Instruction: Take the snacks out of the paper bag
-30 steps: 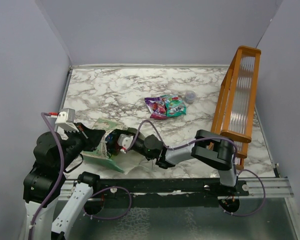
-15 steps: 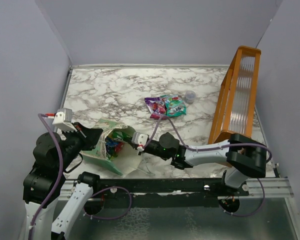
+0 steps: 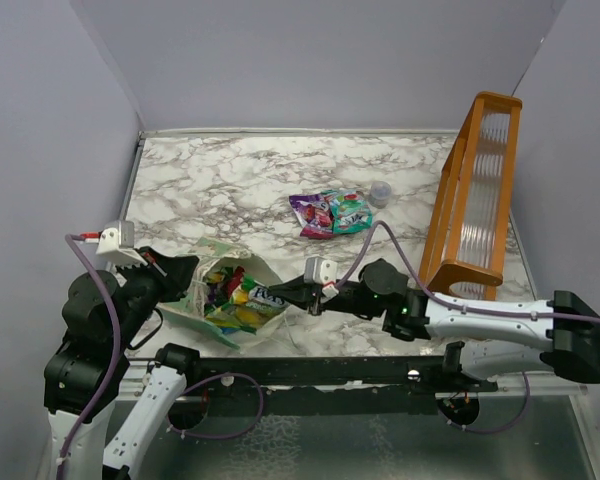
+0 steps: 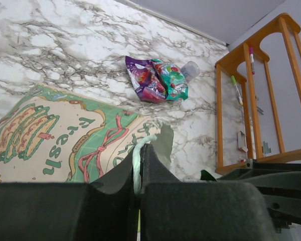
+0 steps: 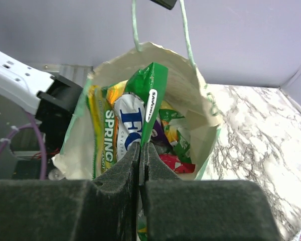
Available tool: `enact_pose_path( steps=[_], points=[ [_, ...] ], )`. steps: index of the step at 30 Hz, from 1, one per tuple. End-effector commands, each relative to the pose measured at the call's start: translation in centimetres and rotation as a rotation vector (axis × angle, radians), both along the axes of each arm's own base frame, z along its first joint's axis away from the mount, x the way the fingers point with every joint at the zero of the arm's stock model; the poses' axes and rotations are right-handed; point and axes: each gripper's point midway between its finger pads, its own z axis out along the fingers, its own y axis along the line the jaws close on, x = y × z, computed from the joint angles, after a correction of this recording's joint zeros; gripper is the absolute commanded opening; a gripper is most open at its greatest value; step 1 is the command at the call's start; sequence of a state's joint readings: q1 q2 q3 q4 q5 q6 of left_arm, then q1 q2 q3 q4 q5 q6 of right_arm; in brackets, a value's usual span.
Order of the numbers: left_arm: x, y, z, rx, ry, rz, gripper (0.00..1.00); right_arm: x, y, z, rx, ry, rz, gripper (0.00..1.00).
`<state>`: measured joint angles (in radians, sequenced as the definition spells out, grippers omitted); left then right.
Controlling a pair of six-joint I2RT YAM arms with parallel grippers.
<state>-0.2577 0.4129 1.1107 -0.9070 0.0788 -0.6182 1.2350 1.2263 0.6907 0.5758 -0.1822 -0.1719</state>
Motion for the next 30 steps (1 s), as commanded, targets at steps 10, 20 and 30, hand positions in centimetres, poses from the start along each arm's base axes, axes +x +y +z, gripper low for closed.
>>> enact_pose_path(
  steps=[10, 20, 30],
  points=[
    [-0.1, 1.0, 0.8, 0.0, -0.023, 0.058, 0.0, 5.4, -8.8, 10.3, 0.214, 0.033, -0.455, 0.01],
    [-0.5, 1.2, 1.2, 0.003, -0.022, 0.061, 0.0, 12.8, -14.3, 12.4, 0.193, 0.0, -1.033, 0.01],
    [-0.3, 0.9, 0.9, -0.01, -0.013, 0.051, 0.0, 20.1, -11.8, 5.3, -0.014, 0.208, -1.031, 0.01]
  ],
)
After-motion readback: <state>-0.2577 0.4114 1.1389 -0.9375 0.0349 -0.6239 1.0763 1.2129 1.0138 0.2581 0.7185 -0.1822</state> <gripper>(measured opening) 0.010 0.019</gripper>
